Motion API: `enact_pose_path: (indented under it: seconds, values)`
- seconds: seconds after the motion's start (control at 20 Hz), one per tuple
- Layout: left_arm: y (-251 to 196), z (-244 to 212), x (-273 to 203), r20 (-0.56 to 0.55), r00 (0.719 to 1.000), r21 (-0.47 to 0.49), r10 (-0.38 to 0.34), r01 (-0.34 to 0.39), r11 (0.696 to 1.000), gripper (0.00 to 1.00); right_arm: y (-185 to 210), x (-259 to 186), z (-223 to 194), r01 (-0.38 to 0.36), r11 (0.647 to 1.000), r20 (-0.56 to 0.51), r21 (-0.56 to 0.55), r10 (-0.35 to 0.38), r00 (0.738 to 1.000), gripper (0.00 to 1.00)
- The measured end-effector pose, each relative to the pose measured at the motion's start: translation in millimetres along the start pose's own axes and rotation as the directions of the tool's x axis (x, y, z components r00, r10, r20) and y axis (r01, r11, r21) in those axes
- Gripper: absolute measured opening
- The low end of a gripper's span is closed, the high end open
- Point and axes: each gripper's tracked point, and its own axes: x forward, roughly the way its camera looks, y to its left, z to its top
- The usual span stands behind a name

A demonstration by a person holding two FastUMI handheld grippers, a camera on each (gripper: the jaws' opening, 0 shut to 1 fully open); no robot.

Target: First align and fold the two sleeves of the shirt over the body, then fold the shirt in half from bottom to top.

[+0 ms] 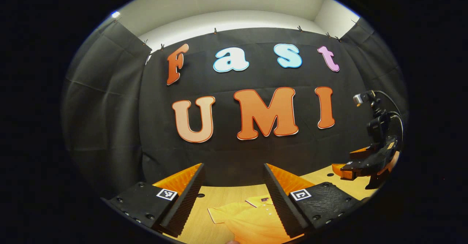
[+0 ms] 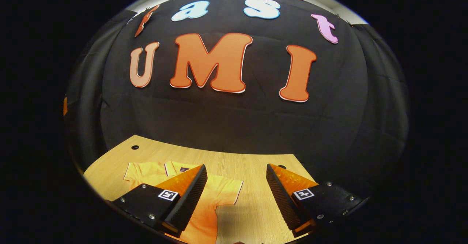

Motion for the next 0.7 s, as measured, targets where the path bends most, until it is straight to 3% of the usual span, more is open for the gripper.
enact_pose_path:
  seconds: [0.25, 0.7]
  values:
    - [12, -9, -8, -0.047, 0.998, 0.006, 0.046, -0.046, 0.999, 0.96, -5, 57, -42, -0.001, 1.000, -0.177, -0.008, 0.000, 0.984, 0.99]
    - [28, -16, -27, -0.092, 0.984, 0.059, 0.150, -0.145, 0.988, 0.96, -1, 130, -109, -0.020, 0.999, -0.442, 0.028, 0.030, 0.897, 0.99]
